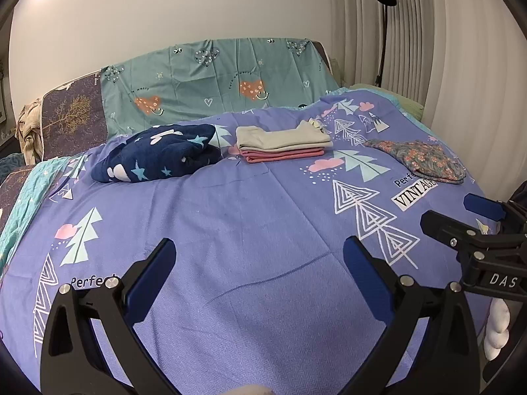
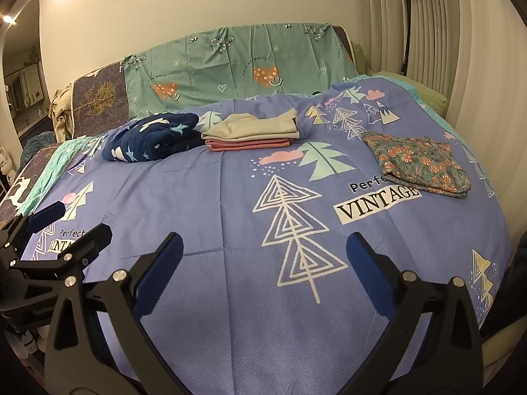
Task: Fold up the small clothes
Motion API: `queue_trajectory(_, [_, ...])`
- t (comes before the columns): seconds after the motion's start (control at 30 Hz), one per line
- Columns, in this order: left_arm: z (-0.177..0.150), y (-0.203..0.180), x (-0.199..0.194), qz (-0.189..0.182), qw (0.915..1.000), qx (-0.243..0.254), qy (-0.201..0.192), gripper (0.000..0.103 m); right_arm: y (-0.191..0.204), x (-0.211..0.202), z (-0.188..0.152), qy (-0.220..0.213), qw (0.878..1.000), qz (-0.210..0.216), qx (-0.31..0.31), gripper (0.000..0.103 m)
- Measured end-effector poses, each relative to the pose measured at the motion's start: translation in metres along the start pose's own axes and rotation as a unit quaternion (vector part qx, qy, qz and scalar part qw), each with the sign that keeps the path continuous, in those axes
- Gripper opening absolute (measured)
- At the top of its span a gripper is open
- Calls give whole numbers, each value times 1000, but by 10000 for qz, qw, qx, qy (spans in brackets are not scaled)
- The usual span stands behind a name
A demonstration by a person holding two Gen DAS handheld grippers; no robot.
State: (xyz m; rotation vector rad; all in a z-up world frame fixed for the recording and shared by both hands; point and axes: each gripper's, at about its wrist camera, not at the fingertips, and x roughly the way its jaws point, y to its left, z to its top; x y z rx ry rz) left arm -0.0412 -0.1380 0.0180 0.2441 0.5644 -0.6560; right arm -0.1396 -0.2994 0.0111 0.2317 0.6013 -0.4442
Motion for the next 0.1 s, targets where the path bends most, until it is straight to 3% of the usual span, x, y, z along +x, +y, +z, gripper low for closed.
queue_trajectory(0.1, [0,-1,1,1,10000,10,17,102,0,0,0,-4,10000,-4,-2,101])
